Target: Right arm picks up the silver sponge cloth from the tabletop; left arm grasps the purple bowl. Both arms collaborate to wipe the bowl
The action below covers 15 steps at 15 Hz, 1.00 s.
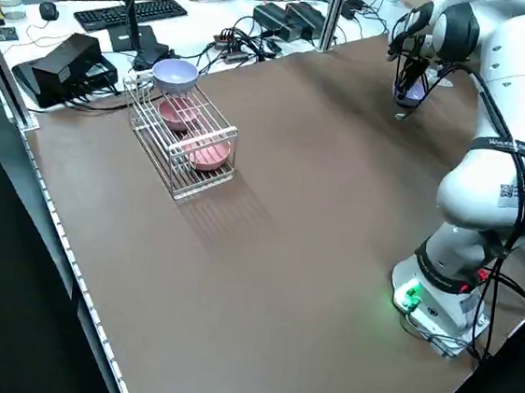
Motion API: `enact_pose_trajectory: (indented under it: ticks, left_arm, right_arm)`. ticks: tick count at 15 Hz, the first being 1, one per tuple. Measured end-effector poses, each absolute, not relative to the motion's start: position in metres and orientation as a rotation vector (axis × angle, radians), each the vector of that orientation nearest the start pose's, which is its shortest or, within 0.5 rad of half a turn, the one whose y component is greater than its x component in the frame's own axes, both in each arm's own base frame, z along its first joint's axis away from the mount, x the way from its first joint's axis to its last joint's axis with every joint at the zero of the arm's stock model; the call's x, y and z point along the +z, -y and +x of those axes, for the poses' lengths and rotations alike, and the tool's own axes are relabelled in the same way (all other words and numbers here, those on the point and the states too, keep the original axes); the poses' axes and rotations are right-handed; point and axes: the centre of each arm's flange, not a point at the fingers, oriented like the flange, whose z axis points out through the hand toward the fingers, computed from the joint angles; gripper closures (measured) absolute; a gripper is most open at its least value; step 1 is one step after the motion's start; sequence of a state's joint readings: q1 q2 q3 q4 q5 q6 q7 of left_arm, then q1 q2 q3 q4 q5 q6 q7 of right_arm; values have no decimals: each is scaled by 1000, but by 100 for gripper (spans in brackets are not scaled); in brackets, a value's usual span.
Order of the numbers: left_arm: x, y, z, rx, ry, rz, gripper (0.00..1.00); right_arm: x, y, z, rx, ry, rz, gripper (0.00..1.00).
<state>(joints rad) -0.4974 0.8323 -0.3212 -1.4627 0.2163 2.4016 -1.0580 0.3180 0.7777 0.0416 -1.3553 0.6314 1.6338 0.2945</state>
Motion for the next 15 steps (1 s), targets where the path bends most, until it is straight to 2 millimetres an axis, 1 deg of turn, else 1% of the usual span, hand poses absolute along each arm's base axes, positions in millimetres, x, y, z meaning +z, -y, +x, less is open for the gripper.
enact_pose_trajectory:
  ticks: [1, 2, 3, 5, 7, 9, 10, 11, 12, 13, 15]
  left_arm:
    - [218, 502, 536, -56, 342, -3289, 95]
    - [219, 502, 537, -59, 344, -3291, 95]
    - [222, 502, 540, -67, 350, -3294, 95]
    - [230, 494, 549, -75, 372, -3287, 95]
    - [242, 478, 562, -75, 389, -3267, 95]
    - [257, 453, 578, -61, 361, -3235, 95]
    - [266, 437, 587, -52, 344, -3218, 95]
    - [273, 421, 596, -43, 336, -3202, 95]
    - [280, 403, 605, -38, 325, -3191, 95]
    - [285, 385, 612, -34, 302, -3182, 95]
    - [292, 338, 622, -22, 239, -3160, 95]
  right_arm:
    - [253, -277, 628, 899, -178, -2532, 98]
    - [259, -258, 634, 905, -159, -2527, 98]
    - [263, -233, 639, 912, -135, -2531, 98]
    - [267, -167, 649, 932, -84, -2552, 98]
    - [263, -92, 654, 938, -29, -2583, 98]
    - [257, -16, 655, 923, 21, -2625, 98]
    - [253, 17, 652, 927, 47, -2648, 98]
    - [249, 43, 649, 936, 53, -2665, 98]
    - [243, 60, 646, 947, 49, -2674, 98]
    - [236, 69, 644, 954, 42, -2683, 98]
    - [221, 73, 641, 979, 50, -2718, 98]
